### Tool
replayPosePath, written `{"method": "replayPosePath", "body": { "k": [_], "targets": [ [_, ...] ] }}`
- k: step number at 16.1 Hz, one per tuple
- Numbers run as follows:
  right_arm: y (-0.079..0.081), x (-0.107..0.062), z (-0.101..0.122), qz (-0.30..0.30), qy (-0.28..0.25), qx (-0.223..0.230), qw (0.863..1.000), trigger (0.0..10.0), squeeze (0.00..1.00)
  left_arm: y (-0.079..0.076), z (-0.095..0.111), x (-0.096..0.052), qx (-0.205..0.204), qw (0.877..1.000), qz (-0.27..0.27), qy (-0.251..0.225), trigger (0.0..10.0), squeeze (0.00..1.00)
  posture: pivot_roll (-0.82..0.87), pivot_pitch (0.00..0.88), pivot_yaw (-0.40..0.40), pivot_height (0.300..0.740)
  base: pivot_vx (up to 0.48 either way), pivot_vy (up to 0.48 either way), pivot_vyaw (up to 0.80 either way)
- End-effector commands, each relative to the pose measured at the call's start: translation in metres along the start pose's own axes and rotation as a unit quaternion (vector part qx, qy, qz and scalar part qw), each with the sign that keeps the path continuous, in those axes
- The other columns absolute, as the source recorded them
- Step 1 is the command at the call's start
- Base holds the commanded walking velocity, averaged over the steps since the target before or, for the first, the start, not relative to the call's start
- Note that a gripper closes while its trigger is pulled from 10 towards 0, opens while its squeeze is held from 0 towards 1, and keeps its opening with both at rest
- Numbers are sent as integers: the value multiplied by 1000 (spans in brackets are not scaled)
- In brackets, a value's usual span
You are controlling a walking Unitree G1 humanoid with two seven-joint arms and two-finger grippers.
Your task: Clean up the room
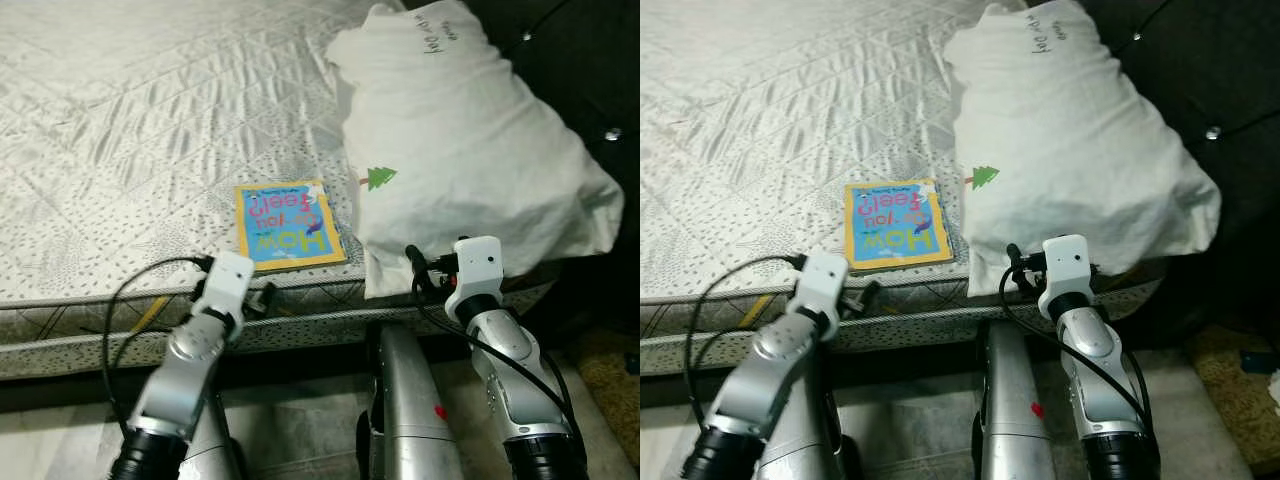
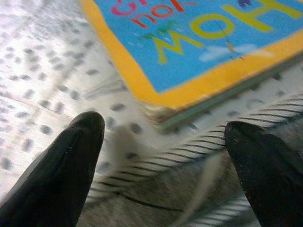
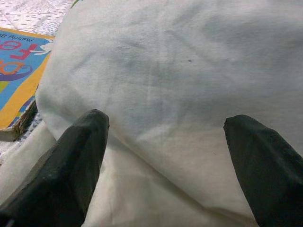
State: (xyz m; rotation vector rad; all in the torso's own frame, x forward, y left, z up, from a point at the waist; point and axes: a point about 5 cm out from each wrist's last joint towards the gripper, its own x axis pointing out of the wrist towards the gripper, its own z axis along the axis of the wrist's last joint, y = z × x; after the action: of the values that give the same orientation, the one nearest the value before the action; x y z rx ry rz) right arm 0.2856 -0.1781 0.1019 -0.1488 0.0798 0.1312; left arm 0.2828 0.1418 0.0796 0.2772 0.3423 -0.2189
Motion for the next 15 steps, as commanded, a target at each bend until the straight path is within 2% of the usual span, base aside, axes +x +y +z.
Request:
{"method": "replayPosePath", "body": {
  "k": [1, 3, 10, 15],
  "targets": [
    [-2, -1, -2, -5, 2, -2, 1000, 10000, 0, 8, -7, 1, -3, 1000, 16, 19, 10000, 0, -4, 104, -14, 471, 0, 0, 0],
    [-3, -1, -2, -7, 1, -2, 1000, 10000, 0, 16, -7, 4, -6, 999, 28, 23, 10000, 0, -6, 106, -12, 471, 0, 0, 0],
    [-2, 0, -2, -8, 0, -2, 1000, 10000, 0, 28, -16, 10, -5, 998, 46, 38, 10000, 0, -7, 102, -11, 471, 0, 0, 0],
    [-2, 1, -2, -9, -1, -2, 1000, 10000, 0, 27, -15, 12, -6, 998, 47, 32, 10000, 0, -5, 94, -12, 471, 0, 0, 0]
  ]
}}
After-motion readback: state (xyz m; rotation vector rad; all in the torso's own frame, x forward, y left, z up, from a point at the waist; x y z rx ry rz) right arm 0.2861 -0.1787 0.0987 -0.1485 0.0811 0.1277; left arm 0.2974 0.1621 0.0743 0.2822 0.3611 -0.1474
